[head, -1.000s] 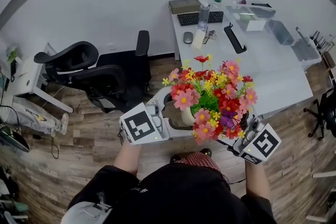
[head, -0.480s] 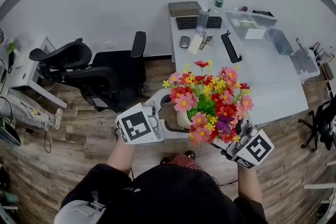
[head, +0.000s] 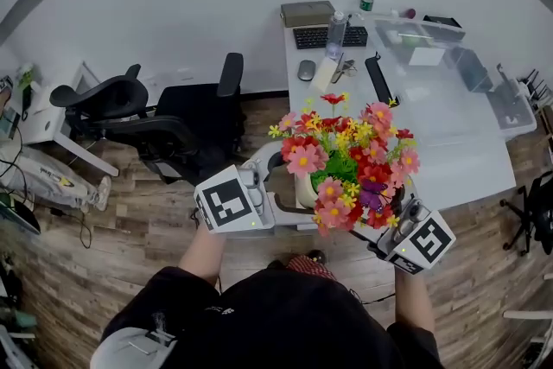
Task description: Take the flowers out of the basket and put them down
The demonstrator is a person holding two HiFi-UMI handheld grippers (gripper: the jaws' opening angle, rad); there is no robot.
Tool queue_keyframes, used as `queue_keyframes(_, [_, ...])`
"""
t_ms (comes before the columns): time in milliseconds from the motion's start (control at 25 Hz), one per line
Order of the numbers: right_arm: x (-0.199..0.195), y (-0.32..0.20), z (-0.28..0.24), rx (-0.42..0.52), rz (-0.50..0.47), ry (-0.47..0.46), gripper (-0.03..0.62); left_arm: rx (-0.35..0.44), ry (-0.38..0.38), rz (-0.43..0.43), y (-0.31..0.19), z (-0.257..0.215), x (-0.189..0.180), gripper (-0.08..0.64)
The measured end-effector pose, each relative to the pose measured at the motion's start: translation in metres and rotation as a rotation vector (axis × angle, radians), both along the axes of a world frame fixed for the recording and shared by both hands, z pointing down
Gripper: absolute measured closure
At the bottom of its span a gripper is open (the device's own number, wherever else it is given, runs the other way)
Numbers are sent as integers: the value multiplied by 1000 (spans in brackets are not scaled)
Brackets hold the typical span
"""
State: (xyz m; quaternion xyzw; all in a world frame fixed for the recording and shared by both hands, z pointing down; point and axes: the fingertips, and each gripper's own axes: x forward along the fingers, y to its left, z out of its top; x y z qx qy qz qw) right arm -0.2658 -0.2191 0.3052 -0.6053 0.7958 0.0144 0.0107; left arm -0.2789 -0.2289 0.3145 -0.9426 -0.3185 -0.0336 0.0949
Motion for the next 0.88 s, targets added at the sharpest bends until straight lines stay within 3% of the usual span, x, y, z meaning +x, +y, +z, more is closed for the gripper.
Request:
queue_keyframes(160, [4, -1, 2, 0, -6, -4, 147, 1, -6, -6, -1, 1, 4, 97])
queue_keyframes(360, [39, -2, 6, 2, -18, -17, 147, 28, -24, -16, -2, 6, 37, 97])
queue_keyframes(640, [59, -12, 0, 21, -60, -74, 147, 5, -42, -44, -10, 7, 61, 98])
queue_keyframes(880, [70, -10, 1, 18, -90, -60, 147, -13, -47, -86, -9, 4, 70, 98])
